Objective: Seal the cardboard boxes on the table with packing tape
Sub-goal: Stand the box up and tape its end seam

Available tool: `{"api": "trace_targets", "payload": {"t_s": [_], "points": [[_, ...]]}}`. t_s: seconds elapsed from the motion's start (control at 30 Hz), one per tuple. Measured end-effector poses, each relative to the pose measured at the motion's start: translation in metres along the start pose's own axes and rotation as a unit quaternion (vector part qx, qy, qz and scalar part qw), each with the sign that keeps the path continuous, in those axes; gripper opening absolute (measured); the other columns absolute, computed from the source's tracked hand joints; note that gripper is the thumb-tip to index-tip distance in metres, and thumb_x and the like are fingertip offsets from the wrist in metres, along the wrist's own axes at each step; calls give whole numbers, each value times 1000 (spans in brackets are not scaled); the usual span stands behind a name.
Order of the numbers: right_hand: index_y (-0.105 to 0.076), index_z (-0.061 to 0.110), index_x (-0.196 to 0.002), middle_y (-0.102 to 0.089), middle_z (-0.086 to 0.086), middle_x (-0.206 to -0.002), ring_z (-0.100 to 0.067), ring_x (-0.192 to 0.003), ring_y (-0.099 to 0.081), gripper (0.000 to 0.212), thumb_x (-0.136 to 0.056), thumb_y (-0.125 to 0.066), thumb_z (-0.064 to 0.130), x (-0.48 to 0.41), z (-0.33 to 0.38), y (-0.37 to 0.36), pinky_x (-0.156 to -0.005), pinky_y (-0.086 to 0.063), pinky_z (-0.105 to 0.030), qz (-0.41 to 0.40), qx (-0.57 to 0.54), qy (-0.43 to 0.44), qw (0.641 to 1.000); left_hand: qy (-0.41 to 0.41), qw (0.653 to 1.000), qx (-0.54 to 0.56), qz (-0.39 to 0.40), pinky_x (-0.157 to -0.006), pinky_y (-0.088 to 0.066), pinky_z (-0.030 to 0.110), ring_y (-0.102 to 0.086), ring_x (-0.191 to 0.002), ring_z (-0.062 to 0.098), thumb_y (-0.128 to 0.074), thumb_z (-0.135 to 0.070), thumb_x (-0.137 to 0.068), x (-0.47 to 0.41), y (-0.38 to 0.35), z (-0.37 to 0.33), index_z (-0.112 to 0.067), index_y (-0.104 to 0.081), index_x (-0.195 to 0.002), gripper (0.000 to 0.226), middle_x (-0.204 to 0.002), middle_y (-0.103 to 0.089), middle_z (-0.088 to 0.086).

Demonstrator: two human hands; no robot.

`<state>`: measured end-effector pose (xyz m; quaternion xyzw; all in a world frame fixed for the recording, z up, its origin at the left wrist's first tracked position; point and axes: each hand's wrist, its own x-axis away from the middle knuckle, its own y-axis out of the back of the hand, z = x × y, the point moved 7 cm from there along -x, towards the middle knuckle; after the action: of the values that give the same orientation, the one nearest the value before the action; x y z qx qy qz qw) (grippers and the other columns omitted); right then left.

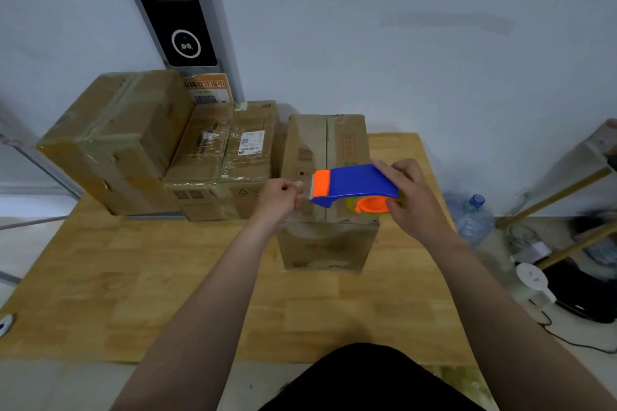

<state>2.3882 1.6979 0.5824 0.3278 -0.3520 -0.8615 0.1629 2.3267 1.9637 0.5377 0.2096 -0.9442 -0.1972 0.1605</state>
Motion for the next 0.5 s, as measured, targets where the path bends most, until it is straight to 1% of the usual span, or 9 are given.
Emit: {"api": "trace_targets", "payload": {"t_s": [0.03, 0.1, 0.17, 0.23, 0.3, 0.4, 0.5], "points": [[-41, 35, -152, -41, -2, -121, -16, -109, -48, 91, -77, -61, -13, 3, -7, 6, -84, -52, -45, -18, 3, 1, 1000, 8, 1000, -9, -22, -61, -38, 27, -61, -80, 12, -53, -31, -106, -3, 10, 7, -16, -70, -94, 25, -84, -66, -6], [-47, 24, -149, -43, -6, -120, -14, -110, -47, 85, -78, -62, -18, 13, -26, 21, -89, -50, -38, -59, 15, -3, 998, 18, 998, -22, -62, -62, -37, 29, -59, -78, 14, -53, -32, -106, -10, 35, 27, -18, -65, -84, 28, -81, -64, -5], [-51, 19, -147, -44, -7, -119, -16, -110, -48, 81, -78, -63, -21, 23, -37, 31, -91, -48, -35, -78, 26, -4, 997, 10, 997, -37, -72, -64, -38, 31, -60, -77, 17, -54, -33, -105, -13, 51, 47, -18, -64, -78, 33, -78, -66, -3], [-54, 16, -144, -45, -7, -118, -19, -108, -50, 74, -80, -65, -19, 30, -35, 28, -90, -48, -34, -86, 29, 12, 996, 14, 996, -47, -74, -65, -39, 32, -63, -79, 17, -55, -33, -105, -10, 52, 63, -16, -67, -81, 32, -81, -69, -1], [-56, 16, -142, -45, -8, -117, -18, -106, -49, 68, -82, -67, -14, 35, -28, 20, -87, -47, -31, -91, 29, 29, 995, 13, 995, -49, -87, -63, -39, 30, -64, -80, 17, -54, -35, -105, -5, 48, 77, -14, -67, -87, 30, -82, -69, -1], [-58, 17, -140, -46, -10, -118, -18, -107, -50, 66, -82, -72, -9, 42, -23, 11, -80, -51, -36, -82, 36, 27, 996, 14, 992, -67, -110, -62, -42, 32, -64, -78, 20, -52, -41, -104, 0, 45, 96, -16, -67, -92, 31, -82, -68, 0], [-59, 18, -139, -46, -9, -119, -20, -107, -52, 66, -80, -74, -9, 47, -19, 5, -79, -52, -37, -81, 37, 23, 996, 11, 990, -63, -129, -68, -50, 37, -64, -78, 20, -53, -44, -103, 2, 44, 109, -21, -66, -92, 29, -83, -68, -1]]}}
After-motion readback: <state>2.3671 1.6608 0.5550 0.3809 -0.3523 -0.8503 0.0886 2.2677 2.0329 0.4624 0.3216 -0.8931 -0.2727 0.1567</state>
